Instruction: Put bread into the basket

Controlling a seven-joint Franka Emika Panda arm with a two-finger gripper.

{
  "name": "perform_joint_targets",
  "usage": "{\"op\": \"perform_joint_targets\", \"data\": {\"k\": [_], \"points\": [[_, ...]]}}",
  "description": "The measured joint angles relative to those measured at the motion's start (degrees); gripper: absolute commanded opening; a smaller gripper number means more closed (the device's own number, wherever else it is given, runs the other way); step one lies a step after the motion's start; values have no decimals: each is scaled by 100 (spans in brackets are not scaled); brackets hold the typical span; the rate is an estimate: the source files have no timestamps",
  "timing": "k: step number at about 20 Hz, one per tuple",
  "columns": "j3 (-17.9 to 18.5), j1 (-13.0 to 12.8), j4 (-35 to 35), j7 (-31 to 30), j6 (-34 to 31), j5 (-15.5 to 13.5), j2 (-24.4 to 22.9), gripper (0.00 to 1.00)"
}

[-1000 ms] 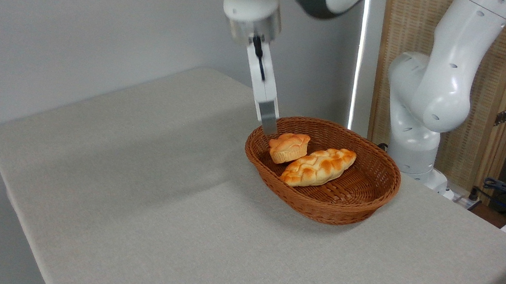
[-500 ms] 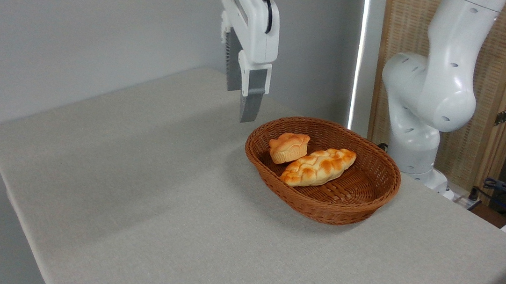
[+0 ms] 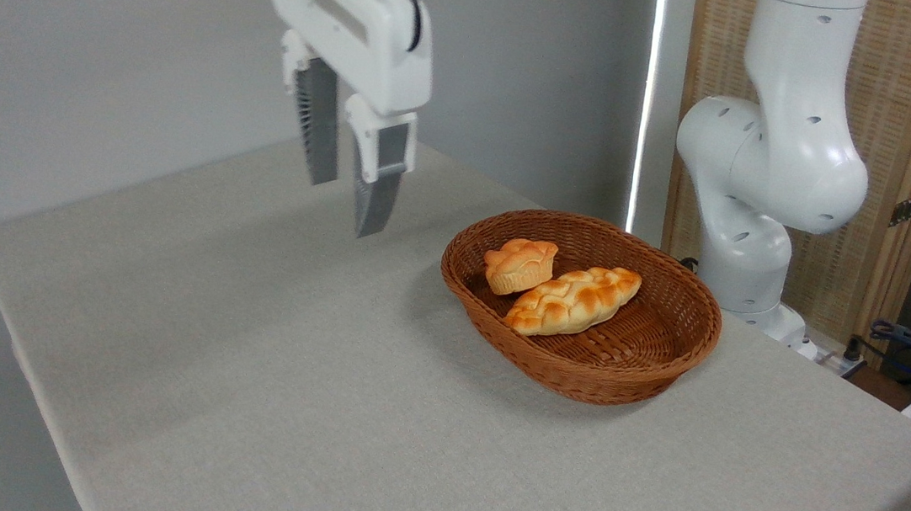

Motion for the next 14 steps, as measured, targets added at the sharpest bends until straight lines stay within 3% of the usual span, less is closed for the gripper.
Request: {"op": "perform_joint_targets", "data": {"k": [4, 8, 14], "points": [[-247, 333, 393, -185, -6, 115, 402, 100], [-454, 553, 449, -213, -47, 284, 453, 100], [-536, 622, 471, -236, -231, 476, 452, 100]]}}
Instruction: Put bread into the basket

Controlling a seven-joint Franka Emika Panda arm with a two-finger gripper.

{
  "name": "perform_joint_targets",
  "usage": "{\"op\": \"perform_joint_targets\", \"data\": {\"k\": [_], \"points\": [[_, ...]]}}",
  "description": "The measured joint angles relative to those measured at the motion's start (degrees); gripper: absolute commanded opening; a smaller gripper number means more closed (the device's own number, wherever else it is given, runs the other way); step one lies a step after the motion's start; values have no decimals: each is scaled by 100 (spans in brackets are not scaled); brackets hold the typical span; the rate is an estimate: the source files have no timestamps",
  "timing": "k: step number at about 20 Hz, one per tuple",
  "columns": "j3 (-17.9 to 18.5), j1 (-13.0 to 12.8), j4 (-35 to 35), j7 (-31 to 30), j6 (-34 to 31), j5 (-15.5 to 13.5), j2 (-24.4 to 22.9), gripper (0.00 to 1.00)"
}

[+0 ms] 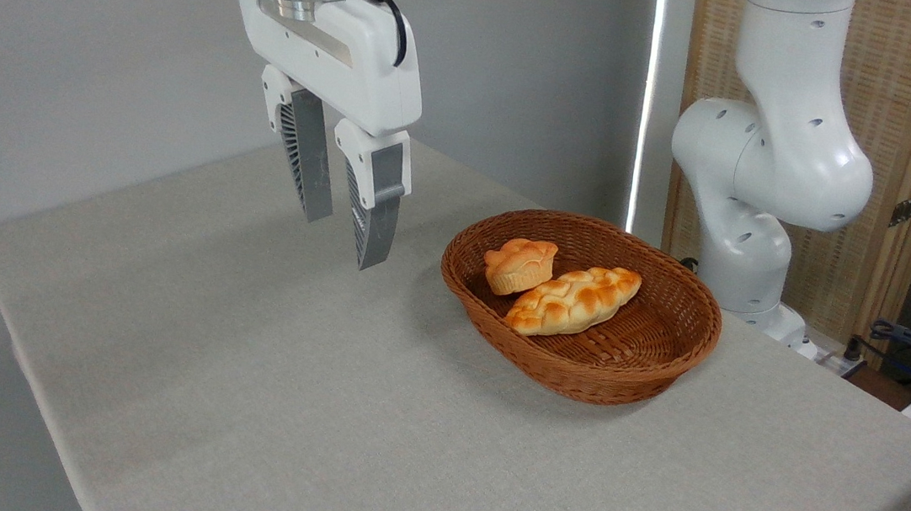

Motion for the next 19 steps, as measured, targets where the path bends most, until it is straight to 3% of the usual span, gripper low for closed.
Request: {"op": "perform_joint_targets", "data": {"k": [19], "points": [[-144, 133, 4, -217, -130, 33, -20, 100]]}}
